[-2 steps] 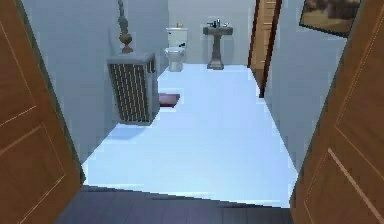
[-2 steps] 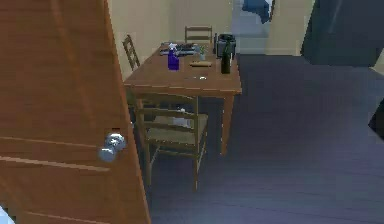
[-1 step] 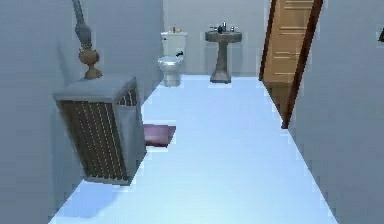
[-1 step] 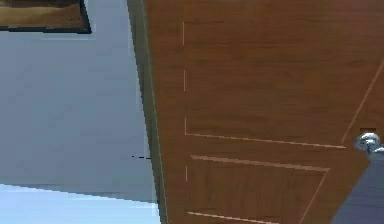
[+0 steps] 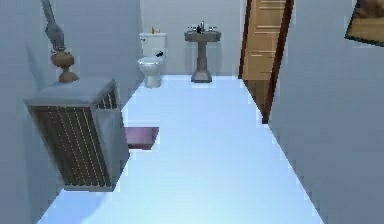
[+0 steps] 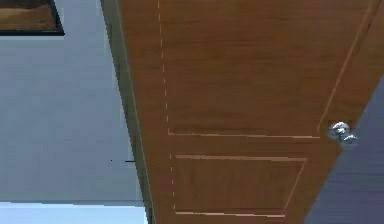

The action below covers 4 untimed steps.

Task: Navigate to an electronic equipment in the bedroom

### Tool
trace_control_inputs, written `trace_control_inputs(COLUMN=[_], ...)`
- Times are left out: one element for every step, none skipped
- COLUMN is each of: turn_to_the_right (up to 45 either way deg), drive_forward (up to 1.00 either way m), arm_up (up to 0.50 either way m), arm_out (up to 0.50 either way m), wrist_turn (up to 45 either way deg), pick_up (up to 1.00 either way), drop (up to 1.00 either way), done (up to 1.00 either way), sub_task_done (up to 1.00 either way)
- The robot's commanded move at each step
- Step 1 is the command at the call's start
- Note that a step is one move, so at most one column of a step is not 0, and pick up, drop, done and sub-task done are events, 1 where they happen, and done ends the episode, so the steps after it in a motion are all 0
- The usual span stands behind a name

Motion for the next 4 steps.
trace_control_inputs(turn_to_the_right=[0.0, 9.0, 0.0, 3.0], drive_forward=[0.55, 0.00, 1.00, 0.00], arm_up=[0.00, 0.00, 0.00, 0.00], arm_out=[0.00, 0.00, 0.00, 0.00], wrist_turn=[0.0, 0.0, 0.0, 0.0], pick_up=[0.00, 0.00, 0.00, 0.00], drop=[0.00, 0.00, 0.00, 0.00], done=[0.00, 0.00, 0.00, 0.00], sub_task_done=[0.00, 0.00, 0.00, 0.00])
